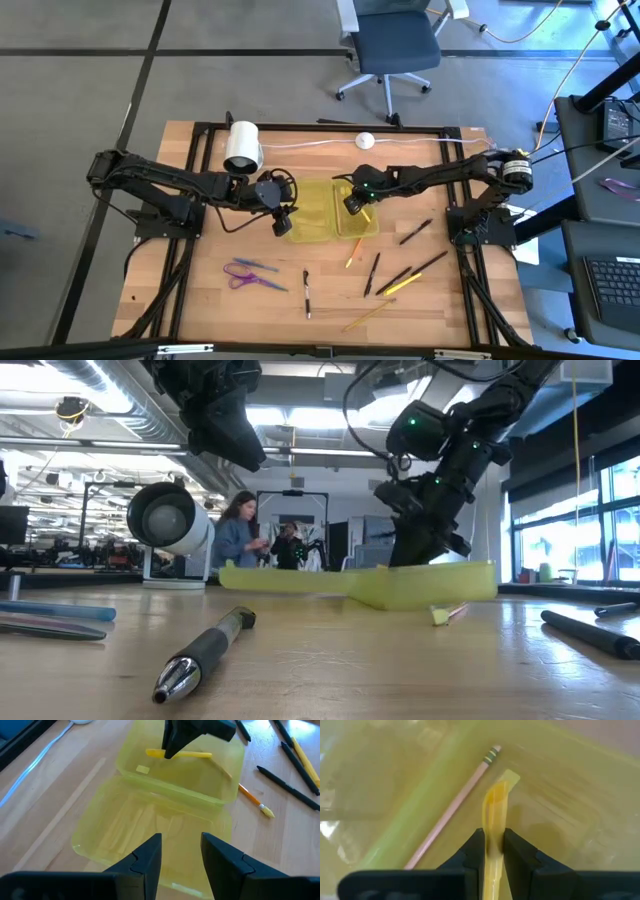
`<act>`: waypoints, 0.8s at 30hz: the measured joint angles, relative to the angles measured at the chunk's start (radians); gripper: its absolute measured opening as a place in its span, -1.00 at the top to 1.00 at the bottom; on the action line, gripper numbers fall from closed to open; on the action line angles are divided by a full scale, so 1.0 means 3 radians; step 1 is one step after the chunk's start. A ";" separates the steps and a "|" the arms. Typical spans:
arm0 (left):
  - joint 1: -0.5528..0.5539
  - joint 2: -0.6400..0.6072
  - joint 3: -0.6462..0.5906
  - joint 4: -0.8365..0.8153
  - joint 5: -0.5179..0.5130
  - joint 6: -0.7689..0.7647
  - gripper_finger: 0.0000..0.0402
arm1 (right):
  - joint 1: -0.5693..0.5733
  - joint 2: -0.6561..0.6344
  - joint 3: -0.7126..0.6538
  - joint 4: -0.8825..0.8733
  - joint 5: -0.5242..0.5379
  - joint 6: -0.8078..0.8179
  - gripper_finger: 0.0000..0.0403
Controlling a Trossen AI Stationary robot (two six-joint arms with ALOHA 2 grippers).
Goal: Pick & place school supplies into a supply box
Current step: Put the yellow pen into the yellow supply box, then put the black pen into the yellow supply box
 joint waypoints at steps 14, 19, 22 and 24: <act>0.0000 0.0000 0.0000 0.0000 0.0000 -0.0052 0.35 | -0.0004 0.0147 0.0000 0.0003 0.0021 -0.0006 0.44; 0.0000 0.0000 0.0000 0.0000 0.0001 -0.0052 0.35 | -0.0018 0.0147 0.0001 0.0005 0.0028 -0.0003 0.33; 0.0000 0.0000 0.0000 0.0000 0.0001 -0.0052 0.35 | -0.0055 0.0132 0.0001 0.0008 0.0057 -0.0022 0.29; 0.0000 0.0000 0.0000 0.0000 0.0001 -0.0052 0.35 | -0.0097 0.0106 0.0001 -0.0004 0.0053 -0.0076 0.29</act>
